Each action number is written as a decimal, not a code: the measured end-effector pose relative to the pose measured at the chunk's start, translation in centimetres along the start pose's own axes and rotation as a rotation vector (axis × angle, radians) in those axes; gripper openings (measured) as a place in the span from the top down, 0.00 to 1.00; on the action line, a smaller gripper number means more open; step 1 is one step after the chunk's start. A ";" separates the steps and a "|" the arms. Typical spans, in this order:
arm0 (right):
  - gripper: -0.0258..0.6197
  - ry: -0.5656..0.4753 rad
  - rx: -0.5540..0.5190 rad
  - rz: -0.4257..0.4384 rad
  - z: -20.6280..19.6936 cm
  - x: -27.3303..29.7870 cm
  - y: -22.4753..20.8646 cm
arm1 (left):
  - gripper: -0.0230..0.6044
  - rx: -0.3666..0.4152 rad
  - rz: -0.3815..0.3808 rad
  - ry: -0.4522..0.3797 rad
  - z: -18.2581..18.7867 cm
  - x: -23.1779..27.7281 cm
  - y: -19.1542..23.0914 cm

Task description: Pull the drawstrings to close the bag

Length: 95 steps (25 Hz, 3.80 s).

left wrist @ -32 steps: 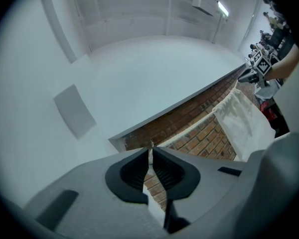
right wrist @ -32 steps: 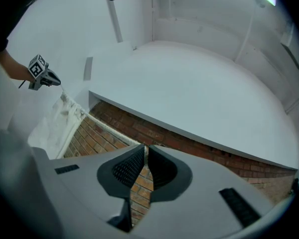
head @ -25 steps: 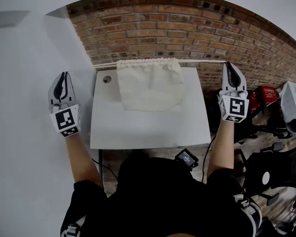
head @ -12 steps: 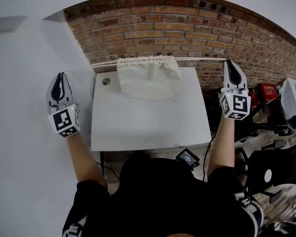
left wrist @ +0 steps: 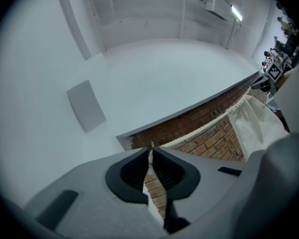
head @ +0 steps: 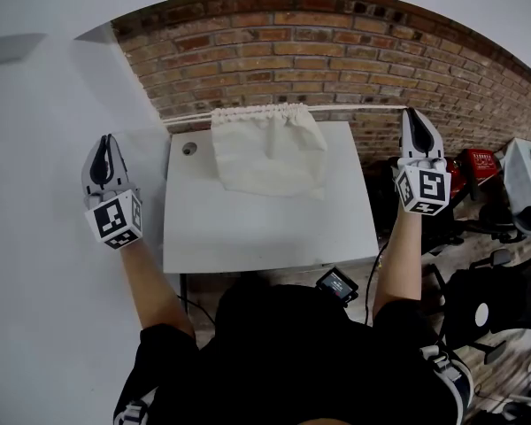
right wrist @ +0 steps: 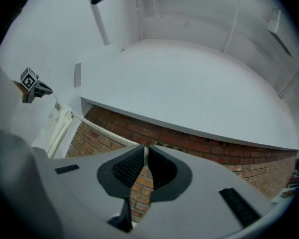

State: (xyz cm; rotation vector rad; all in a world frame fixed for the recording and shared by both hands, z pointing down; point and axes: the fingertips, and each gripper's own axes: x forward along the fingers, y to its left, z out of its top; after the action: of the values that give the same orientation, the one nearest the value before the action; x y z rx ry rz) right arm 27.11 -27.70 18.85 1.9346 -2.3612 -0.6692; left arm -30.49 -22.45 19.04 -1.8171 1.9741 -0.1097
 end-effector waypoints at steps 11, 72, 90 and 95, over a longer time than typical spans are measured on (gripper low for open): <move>0.91 0.007 0.012 -0.013 -0.2 -0.2 -1.1 | 0.90 -0.011 0.025 -0.007 0.4 -0.1 0.7; 0.91 0.026 0.076 -0.031 0.1 0.9 -3.3 | 0.90 -0.110 0.020 0.011 -0.4 0.3 4.6; 0.91 0.052 0.069 0.041 -0.2 0.1 -3.3 | 0.90 -0.118 -0.082 0.056 -1.0 1.7 4.2; 0.91 0.037 0.066 0.064 0.8 0.2 -3.3 | 0.90 -0.118 -0.093 0.040 0.0 2.1 4.9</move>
State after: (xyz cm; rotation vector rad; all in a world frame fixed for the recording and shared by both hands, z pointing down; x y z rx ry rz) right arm 29.93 -28.09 17.02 1.8690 -2.4412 -0.5531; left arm -35.02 -23.87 16.69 -1.9973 1.9601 -0.0597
